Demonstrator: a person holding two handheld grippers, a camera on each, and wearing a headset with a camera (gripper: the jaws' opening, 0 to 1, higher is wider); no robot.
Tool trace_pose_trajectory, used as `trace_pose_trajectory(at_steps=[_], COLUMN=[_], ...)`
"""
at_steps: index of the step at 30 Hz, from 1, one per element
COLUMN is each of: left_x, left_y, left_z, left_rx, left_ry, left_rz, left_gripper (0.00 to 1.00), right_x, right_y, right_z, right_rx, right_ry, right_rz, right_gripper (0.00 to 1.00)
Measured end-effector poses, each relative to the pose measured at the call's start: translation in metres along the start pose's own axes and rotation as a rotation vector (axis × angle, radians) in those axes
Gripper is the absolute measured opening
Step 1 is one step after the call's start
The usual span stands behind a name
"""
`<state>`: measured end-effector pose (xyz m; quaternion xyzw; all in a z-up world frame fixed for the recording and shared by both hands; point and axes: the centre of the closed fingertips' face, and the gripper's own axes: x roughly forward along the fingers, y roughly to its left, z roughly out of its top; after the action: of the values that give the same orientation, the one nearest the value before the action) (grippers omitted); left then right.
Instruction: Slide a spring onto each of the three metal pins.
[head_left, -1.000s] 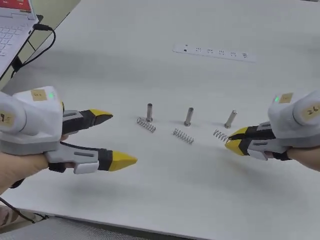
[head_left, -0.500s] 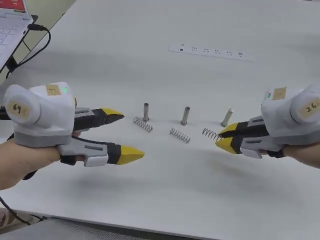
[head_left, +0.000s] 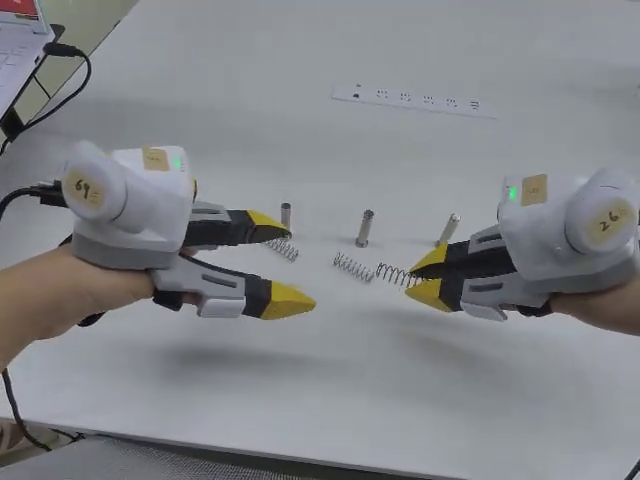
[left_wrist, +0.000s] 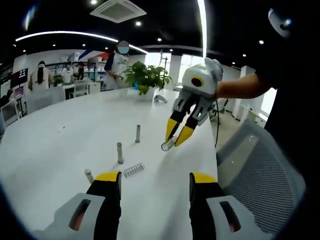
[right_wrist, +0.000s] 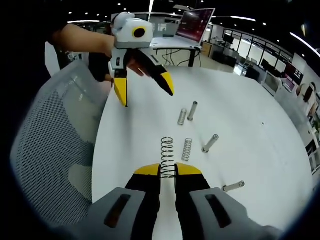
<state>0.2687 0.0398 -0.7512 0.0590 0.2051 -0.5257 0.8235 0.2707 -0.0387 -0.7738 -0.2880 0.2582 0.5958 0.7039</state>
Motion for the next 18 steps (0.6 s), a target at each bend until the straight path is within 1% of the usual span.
trace_pose_trajectory(at_steps=[2, 4, 7, 10, 13, 18], left_x=[0.003, 0.012, 0.02, 0.026, 0.03, 0.034], left_y=[-0.001, -0.007, -0.013, -0.017, -0.02, -0.021], left_z=[0.002, 0.008, 0.01, 0.014, 0.019, 0.028], left_rx=[0.002, 0.005, 0.015, 0.017, 0.023, 0.033], left_ry=[-0.004, -0.017, -0.016, -0.029, -0.041, -0.059], left_rz=[-0.006, -0.028, -0.045, -0.061, -0.076, -0.09], left_gripper=[0.48, 0.46, 0.44, 0.42, 0.39, 0.33], right_x=[0.0, 0.0, 0.001, 0.001, 0.001, -0.001], right_y=[0.002, 0.004, 0.005, 0.007, 0.011, 0.013], right_z=[0.002, 0.007, 0.012, 0.015, 0.02, 0.024], right_rx=[-0.015, -0.038, -0.056, -0.067, -0.08, -0.096], right_ry=[-0.005, -0.018, -0.027, -0.032, -0.047, -0.059], right_rz=[0.006, 0.015, 0.022, 0.031, 0.04, 0.045], right_gripper=[0.08, 0.08, 0.08, 0.08, 0.08, 0.08])
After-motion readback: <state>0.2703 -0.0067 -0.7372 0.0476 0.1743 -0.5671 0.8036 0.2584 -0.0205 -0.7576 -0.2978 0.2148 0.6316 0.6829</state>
